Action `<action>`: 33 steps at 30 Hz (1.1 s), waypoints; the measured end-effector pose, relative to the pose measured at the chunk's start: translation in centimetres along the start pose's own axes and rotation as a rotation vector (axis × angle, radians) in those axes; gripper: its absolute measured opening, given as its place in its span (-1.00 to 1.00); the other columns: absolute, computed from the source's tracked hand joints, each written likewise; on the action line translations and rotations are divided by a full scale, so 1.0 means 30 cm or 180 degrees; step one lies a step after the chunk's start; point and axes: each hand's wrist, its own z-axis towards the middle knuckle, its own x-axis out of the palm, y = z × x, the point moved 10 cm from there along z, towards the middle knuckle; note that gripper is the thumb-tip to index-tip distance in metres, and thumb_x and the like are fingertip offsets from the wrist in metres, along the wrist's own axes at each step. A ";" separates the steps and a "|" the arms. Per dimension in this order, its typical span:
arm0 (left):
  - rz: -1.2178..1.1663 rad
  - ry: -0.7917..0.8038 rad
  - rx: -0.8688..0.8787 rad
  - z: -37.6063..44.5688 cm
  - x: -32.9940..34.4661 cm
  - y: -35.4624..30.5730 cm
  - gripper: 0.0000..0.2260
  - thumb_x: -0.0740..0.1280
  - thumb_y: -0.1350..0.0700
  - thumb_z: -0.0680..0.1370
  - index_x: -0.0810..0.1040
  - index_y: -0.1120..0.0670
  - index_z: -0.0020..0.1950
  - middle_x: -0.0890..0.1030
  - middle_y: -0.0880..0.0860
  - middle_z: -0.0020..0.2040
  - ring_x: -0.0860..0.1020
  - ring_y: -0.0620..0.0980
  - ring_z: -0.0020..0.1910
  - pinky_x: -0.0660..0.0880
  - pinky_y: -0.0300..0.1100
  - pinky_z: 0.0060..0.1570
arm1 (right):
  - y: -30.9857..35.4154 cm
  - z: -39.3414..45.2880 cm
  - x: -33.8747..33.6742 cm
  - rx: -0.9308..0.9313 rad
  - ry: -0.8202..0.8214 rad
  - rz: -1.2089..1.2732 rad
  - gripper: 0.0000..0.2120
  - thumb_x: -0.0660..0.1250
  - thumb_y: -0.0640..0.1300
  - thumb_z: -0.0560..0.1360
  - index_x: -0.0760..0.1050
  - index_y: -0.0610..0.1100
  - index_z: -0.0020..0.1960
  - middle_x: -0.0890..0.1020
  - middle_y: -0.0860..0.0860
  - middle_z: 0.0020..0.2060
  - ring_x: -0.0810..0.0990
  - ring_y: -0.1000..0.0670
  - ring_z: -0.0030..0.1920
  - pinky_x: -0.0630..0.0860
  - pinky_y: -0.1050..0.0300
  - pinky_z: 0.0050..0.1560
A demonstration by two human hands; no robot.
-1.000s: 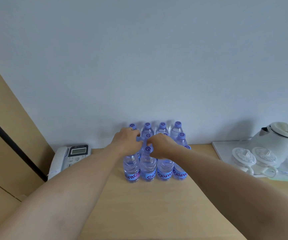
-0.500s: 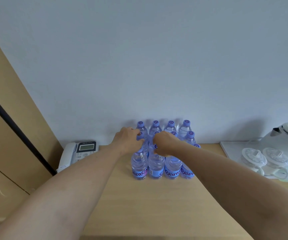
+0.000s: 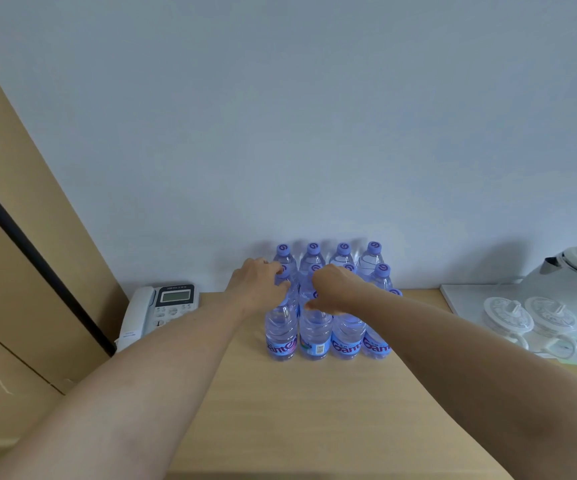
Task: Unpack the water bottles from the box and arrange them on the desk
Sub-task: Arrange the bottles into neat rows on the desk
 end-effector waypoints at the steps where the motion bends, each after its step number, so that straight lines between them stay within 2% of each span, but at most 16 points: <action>1: 0.0008 0.0005 -0.0001 -0.001 0.002 0.001 -0.66 0.22 -0.13 0.57 0.51 0.00 0.26 0.50 0.07 0.10 0.44 0.10 0.17 0.48 0.02 0.12 | -0.004 0.000 0.006 0.0075 0.0040 0.0091 -0.62 0.42 0.07 0.48 0.41 -0.19 -0.30 0.44 -0.04 -0.34 0.42 -0.01 -0.38 0.32 0.16 -0.44; 3: 0.0013 0.0004 -0.0009 -0.001 0.003 0.003 -0.65 0.22 -0.13 0.57 0.51 0.00 0.27 0.50 0.08 0.11 0.44 0.10 0.17 0.47 0.01 0.12 | 0.008 -0.008 0.002 0.0067 0.0061 0.0138 -0.69 0.43 -0.05 0.48 0.43 -0.20 -0.30 0.46 -0.06 -0.36 0.48 -0.08 -0.29 0.41 0.11 -0.37; 5: 0.0015 -0.0015 -0.0016 -0.001 -0.002 0.006 -0.66 0.23 -0.13 0.56 0.51 0.01 0.24 0.50 0.07 0.11 0.45 0.10 0.15 0.48 -0.01 0.09 | 0.025 -0.010 -0.004 -0.0060 0.0101 0.0075 -0.90 0.35 -0.26 0.48 0.61 -0.24 -0.04 0.60 -0.13 -0.14 0.58 -0.16 -0.06 0.54 0.05 -0.16; 6: 0.0014 -0.0014 -0.0020 0.000 -0.002 0.007 -0.67 0.23 -0.13 0.56 0.51 0.01 0.23 0.51 0.07 0.10 0.45 0.09 0.15 0.48 -0.01 0.08 | 0.031 -0.009 -0.007 -0.0137 0.0093 0.0089 -0.75 0.29 -0.33 0.47 0.62 -0.20 0.10 0.62 -0.15 0.00 0.58 -0.18 0.02 0.54 0.05 -0.10; 8: 0.0006 -0.0003 -0.0024 0.001 -0.004 0.010 -0.68 0.24 -0.13 0.55 0.51 0.01 0.21 0.51 0.07 0.11 0.44 0.09 0.15 0.48 0.01 0.09 | 0.036 -0.006 -0.003 -0.0212 0.0114 0.0142 -0.65 0.26 -0.36 0.46 0.62 -0.14 0.18 0.60 -0.16 0.10 0.58 -0.19 0.05 0.50 0.08 -0.13; 10: -0.0017 -0.0020 -0.0021 0.000 -0.009 0.014 -0.69 0.25 -0.13 0.55 0.52 0.01 0.19 0.51 0.08 0.10 0.44 0.10 0.16 0.48 0.01 0.09 | 0.039 -0.003 -0.006 -0.0197 0.0094 0.0114 -0.79 0.37 -0.23 0.45 0.64 -0.14 0.08 0.61 -0.12 0.01 0.59 -0.15 -0.03 0.49 0.11 -0.20; 11: -0.0031 -0.0035 -0.0020 0.000 -0.011 0.015 -0.70 0.25 -0.12 0.55 0.52 0.02 0.18 0.51 0.08 0.09 0.44 0.11 0.16 0.48 0.01 0.08 | 0.033 0.001 -0.007 -0.0146 0.0050 0.0081 -0.85 0.44 -0.10 0.44 0.61 -0.17 -0.07 0.59 -0.08 -0.12 0.57 -0.10 -0.15 0.47 0.13 -0.29; 13: -0.0030 -0.0036 -0.0023 -0.001 -0.011 0.016 -0.70 0.25 -0.12 0.55 0.52 0.02 0.16 0.51 0.09 0.07 0.44 0.11 0.15 0.48 0.02 0.08 | 0.016 0.005 -0.008 0.0005 -0.0001 0.0059 -0.63 0.45 0.07 0.43 0.40 -0.15 -0.33 0.45 -0.02 -0.34 0.45 -0.01 -0.35 0.29 0.18 -0.46; 15: -0.0003 -0.0021 -0.0019 -0.001 -0.007 0.014 -0.69 0.24 -0.12 0.56 0.52 0.03 0.18 0.51 0.08 0.08 0.44 0.11 0.15 0.48 0.03 0.09 | 0.016 0.008 0.000 0.0020 0.0028 0.0079 -0.60 0.44 0.00 0.46 0.32 -0.15 -0.37 0.39 -0.02 -0.40 0.38 0.01 -0.41 0.23 0.19 -0.49; 17: -0.0004 -0.0032 -0.0024 0.000 -0.008 0.014 -0.68 0.24 -0.12 0.56 0.51 0.02 0.21 0.51 0.08 0.08 0.45 0.10 0.15 0.48 0.02 0.09 | 0.025 0.003 -0.003 0.0031 0.0126 0.0040 -0.81 0.39 -0.19 0.46 0.48 -0.25 -0.28 0.51 -0.11 -0.32 0.47 -0.04 -0.35 0.43 0.13 -0.41; 18: -0.0011 -0.0033 -0.0025 0.001 -0.007 0.013 -0.68 0.24 -0.12 0.56 0.51 0.02 0.22 0.50 0.08 0.09 0.45 0.10 0.14 0.49 0.02 0.09 | 0.036 -0.001 -0.008 -0.0050 0.0125 0.0038 -0.92 0.33 -0.30 0.45 0.58 -0.30 -0.12 0.59 -0.18 -0.18 0.56 -0.11 -0.22 0.55 0.05 -0.26; 19: -0.0016 -0.0028 -0.0026 0.002 -0.005 0.013 -0.67 0.24 -0.12 0.56 0.51 0.02 0.23 0.50 0.08 0.09 0.45 0.10 0.14 0.49 0.02 0.09 | 0.034 0.001 -0.006 -0.0095 0.0129 0.0093 -0.78 0.27 -0.37 0.44 0.61 -0.32 0.04 0.62 -0.23 -0.04 0.60 -0.18 -0.09 0.59 -0.01 -0.11; 21: -0.0006 -0.0016 -0.0017 0.004 0.000 0.011 -0.67 0.24 -0.12 0.57 0.50 0.03 0.24 0.50 0.08 0.10 0.45 0.10 0.15 0.49 0.02 0.10 | 0.041 -0.005 -0.011 -0.0197 0.0100 0.0099 -0.66 0.23 -0.42 0.43 0.59 -0.32 0.15 0.61 -0.27 0.09 0.59 -0.21 0.03 0.59 -0.08 0.03; 26: -0.0036 -0.0036 0.0002 0.010 0.003 0.014 -0.66 0.24 -0.12 0.56 0.51 0.02 0.25 0.50 0.07 0.09 0.45 0.10 0.15 0.49 0.02 0.10 | 0.049 -0.011 -0.023 -0.0328 0.0019 0.0086 -0.64 0.22 -0.42 0.46 0.62 -0.20 0.16 0.61 -0.17 0.11 0.58 -0.15 0.04 0.59 0.05 -0.06; 29: -0.0035 -0.0022 -0.0003 0.015 0.008 0.015 -0.65 0.24 -0.12 0.57 0.49 0.01 0.29 0.50 0.07 0.12 0.45 0.09 0.16 0.48 0.03 0.11 | 0.054 -0.018 -0.029 -0.0386 0.0003 0.0167 -0.62 0.22 -0.42 0.48 0.63 -0.13 0.17 0.59 -0.11 0.13 0.58 -0.11 0.04 0.40 0.23 -0.26; 33: -0.0024 -0.0040 0.0004 0.018 0.014 0.014 -0.64 0.22 -0.11 0.58 0.49 0.02 0.29 0.51 0.08 0.13 0.44 0.11 0.18 0.48 0.04 0.12 | 0.058 -0.020 -0.032 -0.0416 0.0027 0.0156 -0.64 0.22 -0.40 0.49 0.64 -0.13 0.15 0.60 -0.07 0.07 0.57 -0.07 -0.04 0.34 0.25 -0.28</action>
